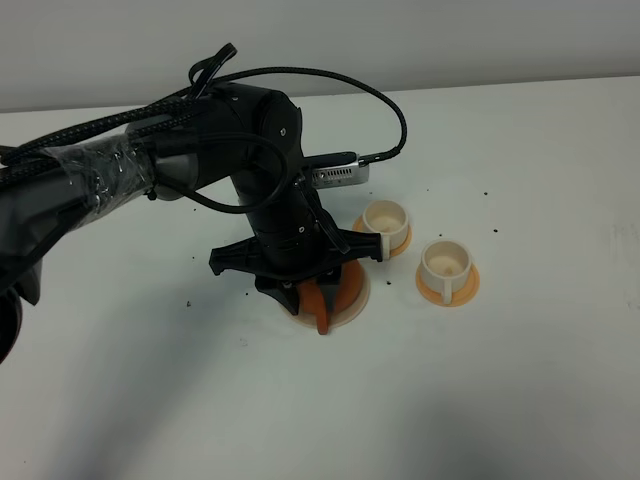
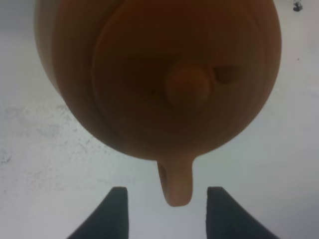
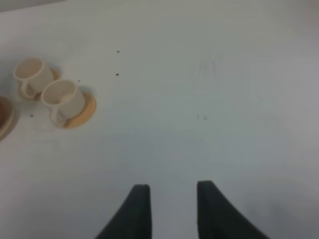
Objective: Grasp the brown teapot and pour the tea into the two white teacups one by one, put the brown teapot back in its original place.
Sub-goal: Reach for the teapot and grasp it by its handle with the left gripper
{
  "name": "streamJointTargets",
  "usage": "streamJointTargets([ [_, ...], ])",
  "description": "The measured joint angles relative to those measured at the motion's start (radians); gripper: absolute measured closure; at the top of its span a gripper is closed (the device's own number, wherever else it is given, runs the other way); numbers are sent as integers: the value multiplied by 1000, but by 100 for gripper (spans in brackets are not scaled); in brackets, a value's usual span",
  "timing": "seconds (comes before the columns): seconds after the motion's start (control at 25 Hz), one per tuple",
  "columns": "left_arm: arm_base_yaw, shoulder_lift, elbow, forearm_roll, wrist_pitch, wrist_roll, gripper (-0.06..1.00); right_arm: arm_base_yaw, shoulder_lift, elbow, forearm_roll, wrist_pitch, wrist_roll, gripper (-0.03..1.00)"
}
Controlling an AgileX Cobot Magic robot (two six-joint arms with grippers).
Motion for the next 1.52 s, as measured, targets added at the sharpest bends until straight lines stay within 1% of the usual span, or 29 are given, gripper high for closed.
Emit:
streamJointTargets([
  [0.2,0,6,0,1,-6,0,56,0,0,0,0,0,0,73],
  [0.52,0,31,-1,3,-46,0,56,0,0,0,0,0,0,73],
  [0.88,0,31,-1,3,-48,0,57,0,0,0,0,0,0,73],
  [0.96,0,31,-1,3,-48,0,60,0,0,0,0,0,0,73],
  [1.36,0,31,-1,-6,-47,2,79,0,0,0,0,0,0,73],
  [1.52,0,31,-1,-9,-47,8,81,0,0,0,0,0,0,73],
])
